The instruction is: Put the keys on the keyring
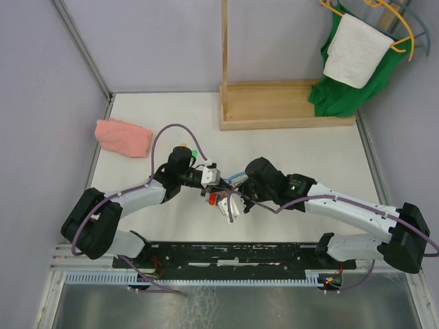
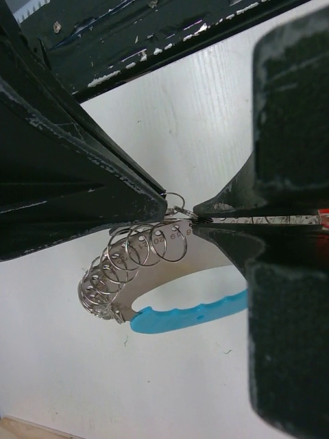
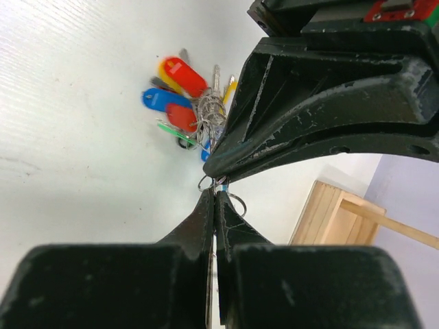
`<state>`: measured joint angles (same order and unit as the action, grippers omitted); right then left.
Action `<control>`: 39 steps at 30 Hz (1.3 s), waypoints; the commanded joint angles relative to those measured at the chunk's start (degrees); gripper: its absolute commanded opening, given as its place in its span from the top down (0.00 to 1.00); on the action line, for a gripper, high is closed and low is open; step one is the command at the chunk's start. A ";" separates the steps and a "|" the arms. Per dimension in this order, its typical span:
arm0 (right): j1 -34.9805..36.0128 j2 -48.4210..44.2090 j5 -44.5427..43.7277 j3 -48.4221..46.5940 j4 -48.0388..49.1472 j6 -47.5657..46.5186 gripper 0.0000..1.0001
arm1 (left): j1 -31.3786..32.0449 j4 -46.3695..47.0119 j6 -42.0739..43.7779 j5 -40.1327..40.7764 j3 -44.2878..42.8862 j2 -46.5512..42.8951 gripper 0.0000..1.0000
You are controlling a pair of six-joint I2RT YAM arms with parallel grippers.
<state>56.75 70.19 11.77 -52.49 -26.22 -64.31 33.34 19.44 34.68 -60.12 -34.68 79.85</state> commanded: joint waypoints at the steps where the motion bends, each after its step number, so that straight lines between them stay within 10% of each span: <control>1: -0.20 -4.09 -3.75 -0.04 4.18 1.44 0.99 | -0.43 -1.53 -0.70 -1.00 -1.27 -1.56 0.97; 23: -0.21 -2.65 -7.74 12.44 23.55 16.53 0.97 | -0.94 31.02 -28.03 9.34 7.09 -0.98 0.97; 39: -0.20 -20.95 -30.20 7.39 0.68 69.19 0.30 | 10.28 21.41 -16.05 32.68 2.37 6.74 0.97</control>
<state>56.58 52.42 -6.79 -38.54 -15.33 -14.48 39.97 41.54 13.13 -37.26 -28.38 84.25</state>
